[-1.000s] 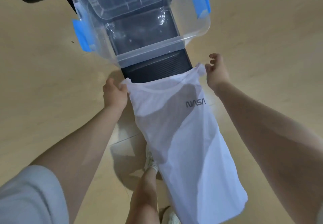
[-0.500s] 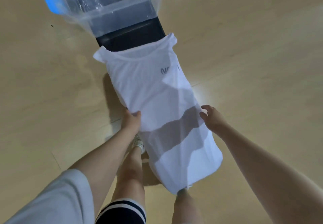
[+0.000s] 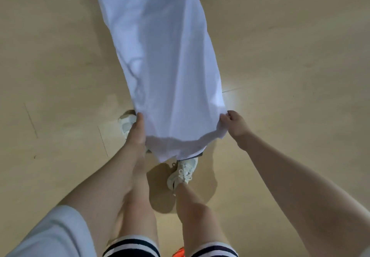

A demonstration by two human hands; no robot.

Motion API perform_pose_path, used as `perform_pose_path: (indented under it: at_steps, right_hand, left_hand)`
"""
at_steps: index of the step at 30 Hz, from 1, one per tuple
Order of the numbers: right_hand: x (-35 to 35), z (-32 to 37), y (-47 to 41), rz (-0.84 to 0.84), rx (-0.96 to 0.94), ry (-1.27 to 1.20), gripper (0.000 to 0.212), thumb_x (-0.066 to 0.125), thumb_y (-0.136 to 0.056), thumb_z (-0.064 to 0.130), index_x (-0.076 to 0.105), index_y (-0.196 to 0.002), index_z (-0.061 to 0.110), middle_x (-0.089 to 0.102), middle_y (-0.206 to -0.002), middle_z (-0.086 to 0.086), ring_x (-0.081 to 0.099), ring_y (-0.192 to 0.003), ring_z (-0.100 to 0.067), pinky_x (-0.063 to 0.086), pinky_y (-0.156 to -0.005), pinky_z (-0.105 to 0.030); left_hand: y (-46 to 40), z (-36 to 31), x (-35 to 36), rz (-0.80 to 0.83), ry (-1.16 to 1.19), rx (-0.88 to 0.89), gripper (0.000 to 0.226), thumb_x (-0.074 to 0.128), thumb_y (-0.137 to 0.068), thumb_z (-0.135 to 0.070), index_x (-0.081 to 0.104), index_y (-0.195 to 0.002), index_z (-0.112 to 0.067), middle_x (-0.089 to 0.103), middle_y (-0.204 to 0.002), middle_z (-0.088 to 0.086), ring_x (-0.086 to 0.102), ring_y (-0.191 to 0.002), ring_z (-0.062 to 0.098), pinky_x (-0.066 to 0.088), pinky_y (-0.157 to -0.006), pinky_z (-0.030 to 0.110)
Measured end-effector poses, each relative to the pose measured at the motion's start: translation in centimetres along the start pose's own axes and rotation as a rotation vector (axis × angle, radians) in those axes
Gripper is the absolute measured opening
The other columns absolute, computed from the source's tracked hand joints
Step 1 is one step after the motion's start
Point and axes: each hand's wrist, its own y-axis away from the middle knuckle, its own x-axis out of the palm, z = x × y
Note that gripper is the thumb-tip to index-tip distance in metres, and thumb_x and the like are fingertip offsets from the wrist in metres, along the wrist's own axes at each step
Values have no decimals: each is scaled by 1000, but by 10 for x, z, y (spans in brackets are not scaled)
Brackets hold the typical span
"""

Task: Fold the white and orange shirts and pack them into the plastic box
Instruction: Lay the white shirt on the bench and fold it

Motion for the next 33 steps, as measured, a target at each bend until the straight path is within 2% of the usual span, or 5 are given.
perform_pose_path:
  at_steps: [7, 12, 18, 24, 33]
  right_hand:
    - [10, -41, 10, -7, -52, -160, 26, 55, -90, 34, 54, -90, 8, 53, -81, 1, 47, -69, -11, 37, -60, -21]
    - [17, -74, 11, 159, -81, -256, 48, 70, -72, 38, 61, -104, 3, 66, -101, -15, 61, -90, -22, 48, -88, -37]
    - [25, -101, 9, 245, -110, -457, 21, 56, -88, 10, 66, -104, 4, 71, -101, -5, 66, -95, -17, 49, -84, -23]
    - [20, -104, 22, 171, 1, -1045, 21, 50, -90, 12, 60, -108, 16, 73, -101, 4, 68, -95, -13, 50, -95, -29]
    - [43, -112, 27, -254, 180, -758, 12, 55, -92, 20, 50, -102, 15, 53, -83, 2, 52, -83, -15, 49, -82, -30]
  left_hand:
    - [17, 72, 12, 33, 243, -136, 47, 25, -97, -52, 54, -107, -16, 64, -95, 4, 61, -86, 18, 48, -72, 30]
    - [-1, 103, 17, 157, 433, -233, 63, 23, -94, -58, 39, -138, -17, 48, -139, 8, 41, -132, 27, 23, -112, 41]
    - [-26, 120, 21, 281, 706, -187, 59, 24, -88, -67, 54, -124, -30, 62, -125, -3, 55, -117, 18, 43, -82, 33]
    - [-28, 131, 25, 365, 915, -225, 71, 39, -81, -69, 52, -125, -15, 58, -128, 6, 50, -123, 22, 27, -111, 41]
    - [-9, 131, 15, 78, 1129, -45, 13, 53, -93, -26, 61, -100, -20, 75, -80, -3, 65, -91, 15, 55, -63, 24]
